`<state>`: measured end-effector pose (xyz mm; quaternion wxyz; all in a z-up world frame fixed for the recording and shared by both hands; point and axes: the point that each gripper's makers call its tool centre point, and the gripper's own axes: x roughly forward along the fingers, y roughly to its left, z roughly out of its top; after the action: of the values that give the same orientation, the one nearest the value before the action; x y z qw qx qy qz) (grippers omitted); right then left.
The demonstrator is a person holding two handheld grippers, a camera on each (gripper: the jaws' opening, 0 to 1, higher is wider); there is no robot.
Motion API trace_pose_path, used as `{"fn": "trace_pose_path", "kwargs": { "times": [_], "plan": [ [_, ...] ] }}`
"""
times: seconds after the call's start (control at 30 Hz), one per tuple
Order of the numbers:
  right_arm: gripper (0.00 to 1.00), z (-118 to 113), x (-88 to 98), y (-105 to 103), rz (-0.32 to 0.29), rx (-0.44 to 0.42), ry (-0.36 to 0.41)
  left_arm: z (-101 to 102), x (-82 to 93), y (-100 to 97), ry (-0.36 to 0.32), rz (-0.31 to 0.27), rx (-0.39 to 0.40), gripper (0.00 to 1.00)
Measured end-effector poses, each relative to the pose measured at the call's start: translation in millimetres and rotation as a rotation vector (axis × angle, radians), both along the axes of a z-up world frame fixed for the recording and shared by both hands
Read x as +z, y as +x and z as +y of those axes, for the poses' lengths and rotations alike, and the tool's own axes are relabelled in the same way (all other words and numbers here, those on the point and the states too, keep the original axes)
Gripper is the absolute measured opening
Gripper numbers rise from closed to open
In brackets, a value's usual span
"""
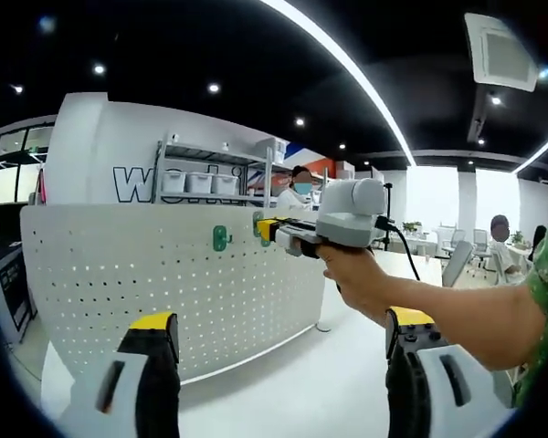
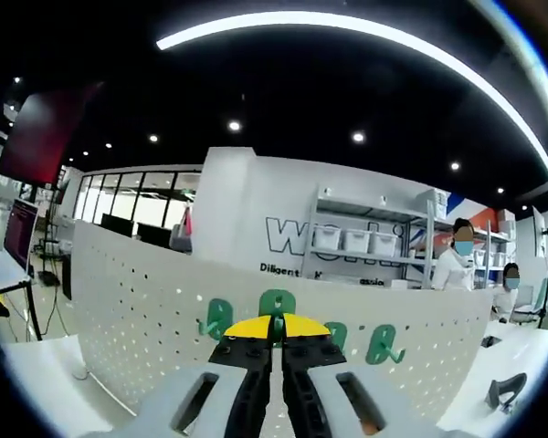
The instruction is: Insert the hook assembly into the mounting plate slot until the hook locks in place.
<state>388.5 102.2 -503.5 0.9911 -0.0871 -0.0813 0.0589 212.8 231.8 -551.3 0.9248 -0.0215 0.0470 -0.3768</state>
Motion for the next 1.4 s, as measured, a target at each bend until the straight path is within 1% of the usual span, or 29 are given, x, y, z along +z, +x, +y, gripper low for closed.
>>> {"fn": "trace_pose_path", "kwargs": {
  "times": [0.17, 0.4, 0.67, 0.87, 1.0, 1.4],
  "plan": [
    [0.01, 1, -5.5, 7, 0.002, -0.008, 0.008, 1, -3.0, 2.5, 0.002, 0.009, 0.003, 0.96],
    [0.01, 1, -8.3, 15, -0.005, -0.017, 0.018, 4, -4.7, 5.1, 0.006, 0.013, 0.009, 0.96],
    [0.01, -2, -9.5, 20, -0.011, -0.03, 0.027, 6, -7.0, 7.4, 0.003, 0.022, 0.012, 0.95],
    [0.01, -4, -11.8, 22, -0.004, -0.032, 0.04, 7, -8.9, 8.8, 0.001, 0.028, 0.01, 0.94],
    [0.01, -3, -11.7, 24, -0.009, -0.032, 0.03, 8, -9.9, 10.0, -0.001, 0.031, 0.011, 0.94],
    [0.01, -3, -14.4, 28, -0.009, -0.032, 0.031, 11, -11.7, 12.6, -0.005, 0.037, 0.015, 0.93]
  ]
}}
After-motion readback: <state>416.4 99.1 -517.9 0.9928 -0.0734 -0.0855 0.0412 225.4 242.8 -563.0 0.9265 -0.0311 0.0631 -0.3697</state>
